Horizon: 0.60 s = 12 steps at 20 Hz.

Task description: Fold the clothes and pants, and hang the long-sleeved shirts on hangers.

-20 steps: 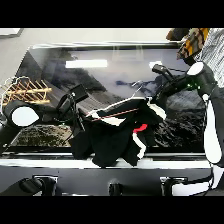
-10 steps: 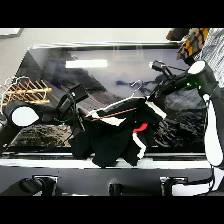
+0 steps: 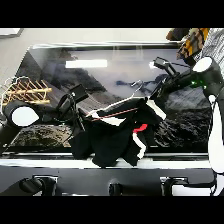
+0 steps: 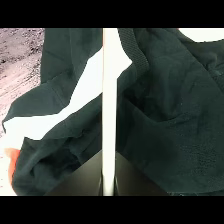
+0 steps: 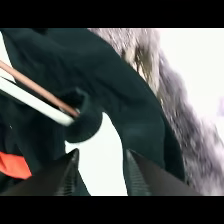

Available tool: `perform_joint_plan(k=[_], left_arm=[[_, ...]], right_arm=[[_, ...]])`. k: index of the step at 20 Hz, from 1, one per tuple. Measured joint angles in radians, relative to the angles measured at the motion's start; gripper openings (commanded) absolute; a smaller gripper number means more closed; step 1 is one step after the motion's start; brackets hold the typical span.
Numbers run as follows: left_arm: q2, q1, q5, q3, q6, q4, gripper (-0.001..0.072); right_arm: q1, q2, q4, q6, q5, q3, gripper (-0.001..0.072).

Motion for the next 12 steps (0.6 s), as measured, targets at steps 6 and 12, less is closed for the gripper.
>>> perform_joint_plan(k=[6,12], left_arm=[[0.000,0.000,0.000,0.000,0.000,0.000,0.0036],[0.000,0.000,0.000,0.000,0.000,0.000,0.0036]], right_arm=[[0.000,0.005,-0.035,0.308,0.023,-0.001,0.0433],[0.000,0.008,-0.023,0.613,0.094,-0.026,0.0433]])
